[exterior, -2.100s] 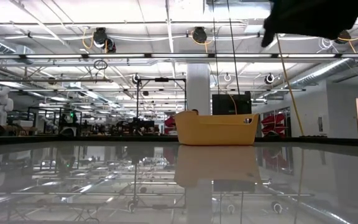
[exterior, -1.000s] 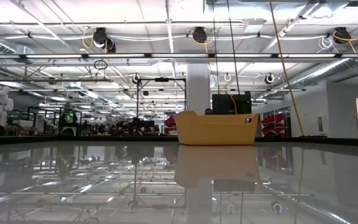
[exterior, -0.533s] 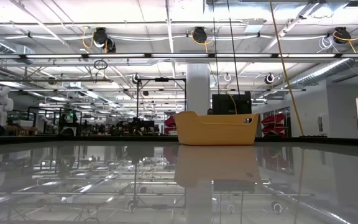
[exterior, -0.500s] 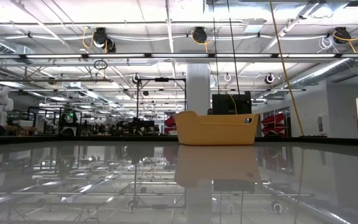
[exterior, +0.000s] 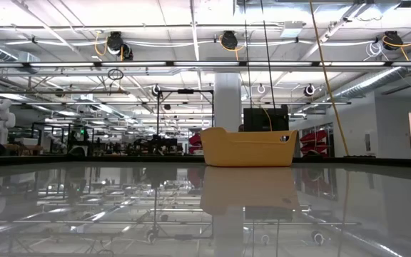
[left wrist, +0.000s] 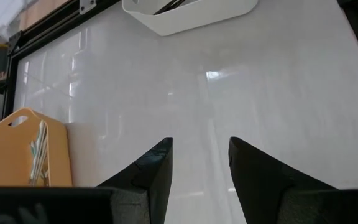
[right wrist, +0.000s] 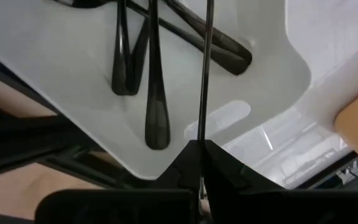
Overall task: Sort silverware by color (type)
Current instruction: Put the black spoon into the white bin, then return to Home Position
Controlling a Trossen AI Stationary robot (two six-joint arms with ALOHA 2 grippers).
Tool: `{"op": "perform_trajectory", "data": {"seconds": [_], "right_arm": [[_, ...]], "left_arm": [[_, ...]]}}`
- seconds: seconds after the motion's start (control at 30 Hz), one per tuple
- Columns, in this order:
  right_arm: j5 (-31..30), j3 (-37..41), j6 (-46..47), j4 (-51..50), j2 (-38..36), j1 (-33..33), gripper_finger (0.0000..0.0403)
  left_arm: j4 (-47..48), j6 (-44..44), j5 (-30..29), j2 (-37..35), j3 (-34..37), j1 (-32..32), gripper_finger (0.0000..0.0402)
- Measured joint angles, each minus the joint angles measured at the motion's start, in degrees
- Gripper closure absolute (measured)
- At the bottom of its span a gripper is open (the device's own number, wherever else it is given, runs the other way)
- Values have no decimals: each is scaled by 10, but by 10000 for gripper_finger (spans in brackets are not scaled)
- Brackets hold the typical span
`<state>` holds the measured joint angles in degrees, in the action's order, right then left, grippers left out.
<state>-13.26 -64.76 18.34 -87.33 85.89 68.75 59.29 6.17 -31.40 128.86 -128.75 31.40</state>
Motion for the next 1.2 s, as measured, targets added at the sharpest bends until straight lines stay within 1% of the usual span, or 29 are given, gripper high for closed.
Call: {"op": "perform_trajectory", "data": {"seconds": [0.23,0.57,0.73,0.83,0.93,1.03,1.13,1.2], "right_arm": [[-2,6,-4,27,0,0,391],[-2,6,19,35,0,0,359],[-8,-7,28,35,0,0,352],[-63,-26,34,34,-4,0,357],[-146,-42,26,39,-15,0,366],[-225,-43,-1,65,-39,0,379],[-281,-39,-31,101,-69,-3,397],[-310,-32,-42,124,-92,-6,400]], "left_arm": [[-11,0,2,0,0,0,245],[-26,-20,5,0,0,0,245],[-26,-40,5,0,0,0,245],[-26,-59,4,0,0,-1,245],[-23,-83,1,0,0,-6,245],[-1,-109,1,0,0,-16,245],[21,-110,1,0,0,-36,245],[43,-98,1,0,0,-51,245]]}}
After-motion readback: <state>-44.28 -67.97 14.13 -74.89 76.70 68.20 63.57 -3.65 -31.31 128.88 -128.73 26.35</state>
